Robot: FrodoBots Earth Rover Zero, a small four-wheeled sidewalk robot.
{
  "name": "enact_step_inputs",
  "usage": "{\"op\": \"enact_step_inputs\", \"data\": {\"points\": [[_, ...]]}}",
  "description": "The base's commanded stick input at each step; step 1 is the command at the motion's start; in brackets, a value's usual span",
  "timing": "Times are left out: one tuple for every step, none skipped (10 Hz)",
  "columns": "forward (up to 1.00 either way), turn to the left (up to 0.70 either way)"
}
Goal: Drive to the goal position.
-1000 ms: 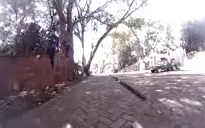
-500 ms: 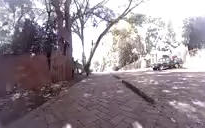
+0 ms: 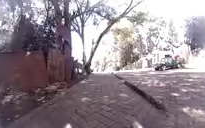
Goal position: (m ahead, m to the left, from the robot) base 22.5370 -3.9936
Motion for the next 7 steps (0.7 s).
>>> {"op": "enact_step_inputs", "data": {"points": [[0.70, 0.00], [0.70, 0.00], [0.70, 0.00], [0.70, 0.00], [0.70, 0.00], [0.70, 0.00], [0.70, 0.00]]}}
